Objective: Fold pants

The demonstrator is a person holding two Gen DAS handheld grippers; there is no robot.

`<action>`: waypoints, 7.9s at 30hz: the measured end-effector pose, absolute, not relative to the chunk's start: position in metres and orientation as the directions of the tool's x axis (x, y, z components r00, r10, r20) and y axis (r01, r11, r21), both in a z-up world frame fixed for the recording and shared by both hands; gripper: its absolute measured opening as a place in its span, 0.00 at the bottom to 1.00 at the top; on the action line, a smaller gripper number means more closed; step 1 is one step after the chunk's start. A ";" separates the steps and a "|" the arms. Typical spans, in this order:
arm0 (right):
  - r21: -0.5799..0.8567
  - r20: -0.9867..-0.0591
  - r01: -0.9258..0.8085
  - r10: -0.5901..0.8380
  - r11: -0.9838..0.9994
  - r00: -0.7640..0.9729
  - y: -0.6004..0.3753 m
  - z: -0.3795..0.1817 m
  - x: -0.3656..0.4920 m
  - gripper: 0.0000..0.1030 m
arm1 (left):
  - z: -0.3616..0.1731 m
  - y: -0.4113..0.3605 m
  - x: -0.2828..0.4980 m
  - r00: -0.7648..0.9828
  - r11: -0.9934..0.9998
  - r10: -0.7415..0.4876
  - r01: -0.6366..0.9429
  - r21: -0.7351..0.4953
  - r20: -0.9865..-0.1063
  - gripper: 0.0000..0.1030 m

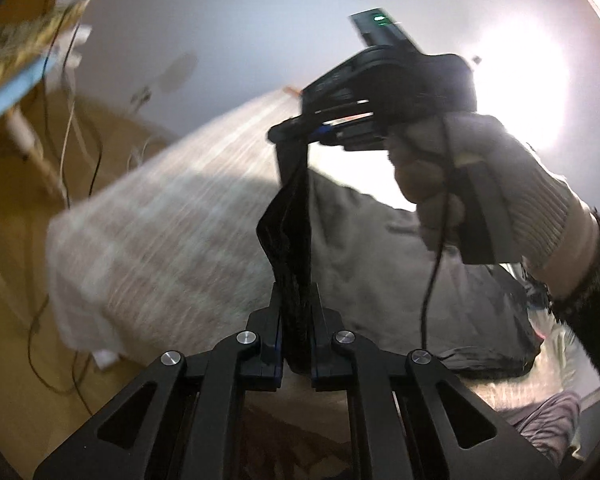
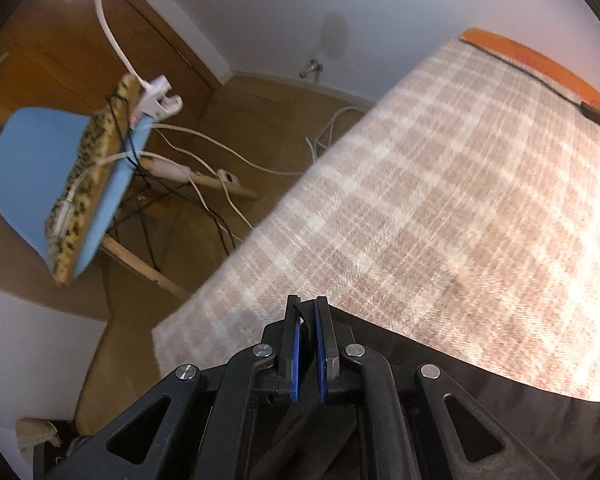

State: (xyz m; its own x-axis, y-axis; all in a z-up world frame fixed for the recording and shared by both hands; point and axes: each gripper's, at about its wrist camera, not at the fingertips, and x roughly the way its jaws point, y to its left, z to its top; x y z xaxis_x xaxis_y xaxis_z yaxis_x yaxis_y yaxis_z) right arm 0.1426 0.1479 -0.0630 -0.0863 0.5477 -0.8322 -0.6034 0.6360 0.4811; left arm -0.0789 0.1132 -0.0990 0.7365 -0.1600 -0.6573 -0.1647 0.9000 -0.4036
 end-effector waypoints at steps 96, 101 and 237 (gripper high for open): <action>0.427 -0.816 -0.151 0.452 0.892 0.361 -0.459 -0.060 0.167 0.29 | -0.097 -0.342 0.010 0.327 0.699 -0.619 0.645 -0.309 -0.714 0.34; 0.437 -0.805 -0.164 0.466 0.884 0.368 -0.448 -0.060 0.141 0.30 | -0.085 -0.320 0.002 0.327 0.689 -0.626 0.656 -0.307 -0.708 0.35; 0.474 -0.766 -0.437 0.603 0.764 0.223 -0.319 -0.002 0.062 0.66 | -0.082 -0.142 0.031 0.547 0.822 -0.570 0.386 -0.419 -0.613 0.08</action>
